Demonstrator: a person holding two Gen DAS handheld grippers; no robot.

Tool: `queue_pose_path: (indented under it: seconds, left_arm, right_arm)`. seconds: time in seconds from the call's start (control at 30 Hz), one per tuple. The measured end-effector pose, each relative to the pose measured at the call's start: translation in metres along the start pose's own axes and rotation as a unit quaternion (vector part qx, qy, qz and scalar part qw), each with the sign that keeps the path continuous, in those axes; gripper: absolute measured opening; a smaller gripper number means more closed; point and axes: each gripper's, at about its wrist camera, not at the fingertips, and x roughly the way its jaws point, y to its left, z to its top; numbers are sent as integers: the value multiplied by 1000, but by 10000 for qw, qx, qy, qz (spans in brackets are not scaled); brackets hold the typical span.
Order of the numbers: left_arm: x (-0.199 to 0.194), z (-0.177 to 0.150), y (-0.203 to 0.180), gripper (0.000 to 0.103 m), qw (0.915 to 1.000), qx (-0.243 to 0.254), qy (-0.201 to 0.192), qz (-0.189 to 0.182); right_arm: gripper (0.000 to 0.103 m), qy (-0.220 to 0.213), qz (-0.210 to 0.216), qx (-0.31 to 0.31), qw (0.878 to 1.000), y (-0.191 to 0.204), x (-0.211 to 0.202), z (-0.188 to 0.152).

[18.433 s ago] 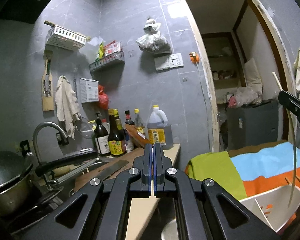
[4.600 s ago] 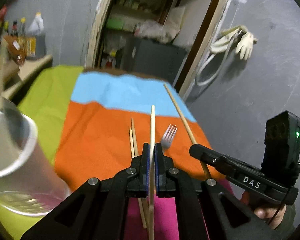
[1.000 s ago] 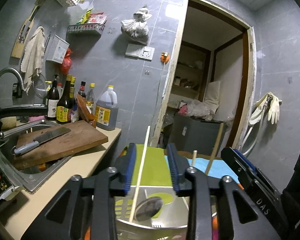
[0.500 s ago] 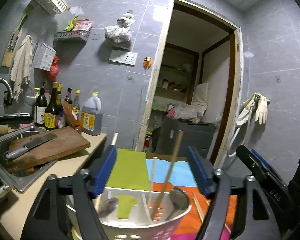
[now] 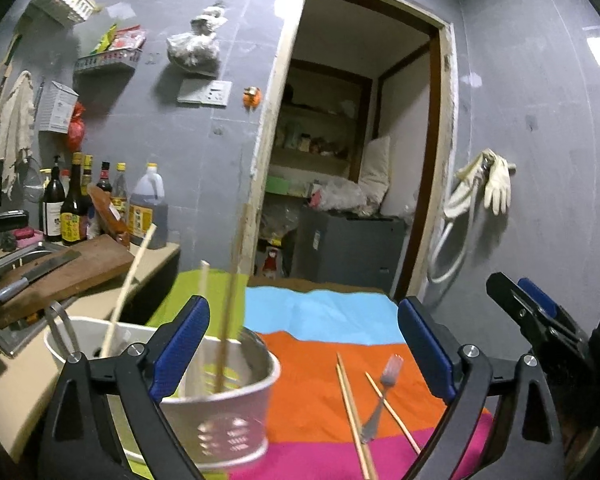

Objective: Organize utensils
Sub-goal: 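Move both tools back over the remaining chopsticks on the cloth, then close the left tool on a chopstick while the right tool grasps another chopstick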

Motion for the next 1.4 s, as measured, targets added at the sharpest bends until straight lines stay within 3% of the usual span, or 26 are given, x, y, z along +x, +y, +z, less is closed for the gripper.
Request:
queue_pose_path:
  seconds: [0.37, 0.6, 0.73, 0.83, 1.1, 1.4]
  left_arm:
    - [22, -32, -45, 92, 9983, 209, 539, -76]
    - [43, -48, -63, 92, 9942, 404, 994, -102]
    - [58, -56, -68, 91, 9901, 549, 1291, -61]
    - [70, -61, -67, 84, 9866, 518, 1545, -98]
    - [109, -76, -66, 38, 9684, 600, 2420, -46]
    - [142, -98, -54, 24, 9498, 600, 3071, 2]
  right_arm:
    - [103, 663, -281, 51, 9974, -46, 1, -17]
    - [103, 1392, -279, 217, 9896, -69, 17, -34]
    - [96, 1802, -205, 295, 9830, -76, 26, -45]
    - [85, 2119, -179, 306, 9766, -80, 33, -54]
    - [57, 2834, 37, 324, 9584, -83, 49, -76]
    - [34, 3613, 635, 166, 9301, -64, 73, -97]
